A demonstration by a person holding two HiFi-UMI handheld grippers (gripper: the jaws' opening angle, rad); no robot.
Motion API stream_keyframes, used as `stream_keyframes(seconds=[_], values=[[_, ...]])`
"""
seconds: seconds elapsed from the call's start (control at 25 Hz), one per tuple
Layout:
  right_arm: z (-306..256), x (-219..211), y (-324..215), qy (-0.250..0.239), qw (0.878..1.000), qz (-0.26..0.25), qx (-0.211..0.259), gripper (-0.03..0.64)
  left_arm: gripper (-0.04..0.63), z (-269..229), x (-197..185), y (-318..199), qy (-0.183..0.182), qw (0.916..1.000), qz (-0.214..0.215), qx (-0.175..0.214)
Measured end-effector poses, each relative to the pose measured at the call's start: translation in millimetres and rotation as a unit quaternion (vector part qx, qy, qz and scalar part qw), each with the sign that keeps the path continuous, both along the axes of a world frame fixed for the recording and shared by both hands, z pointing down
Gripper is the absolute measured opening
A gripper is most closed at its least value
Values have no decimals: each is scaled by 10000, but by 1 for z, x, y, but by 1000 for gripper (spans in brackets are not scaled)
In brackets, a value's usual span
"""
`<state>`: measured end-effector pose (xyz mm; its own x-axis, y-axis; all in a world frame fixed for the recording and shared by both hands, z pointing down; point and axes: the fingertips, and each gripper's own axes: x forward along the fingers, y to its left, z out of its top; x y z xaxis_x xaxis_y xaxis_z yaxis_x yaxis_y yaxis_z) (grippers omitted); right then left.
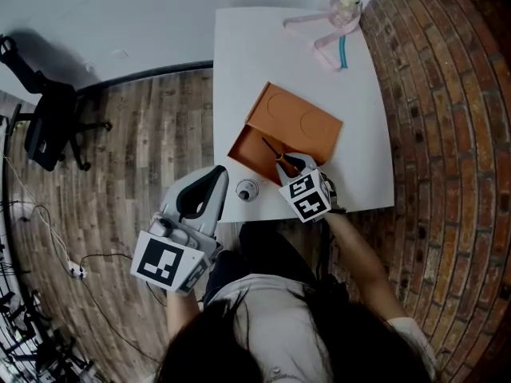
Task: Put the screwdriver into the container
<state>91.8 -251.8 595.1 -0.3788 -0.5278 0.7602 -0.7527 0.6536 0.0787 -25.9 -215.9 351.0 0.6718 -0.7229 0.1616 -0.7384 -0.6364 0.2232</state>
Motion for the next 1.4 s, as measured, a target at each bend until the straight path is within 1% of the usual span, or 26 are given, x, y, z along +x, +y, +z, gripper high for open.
stream_keyframes(seconds=[0.08,0.44,0.64,0.84,1.08,1.4], values=[[5,-1,0,62,9999,-36,-96,80,2,0,-1,-1,31,10000,-1,-2],[27,-5,-3,416,9974,-278,-524,80,2,10,-5,-3,-43,9999,-104,-121],[33,-8,-5,459,9959,-363,-687,80,1,11,-5,-4,-27,9998,-130,-150],[38,-12,-6,515,9947,-434,-779,81,2,8,-3,-7,43,9997,-129,-209],[45,-15,-8,564,9932,-500,-886,81,2,13,-3,-12,-80,9997,-131,-200],[48,-16,-10,607,9918,-602,-951,83,2,16,-4,-14,-125,9996,-107,-239]])
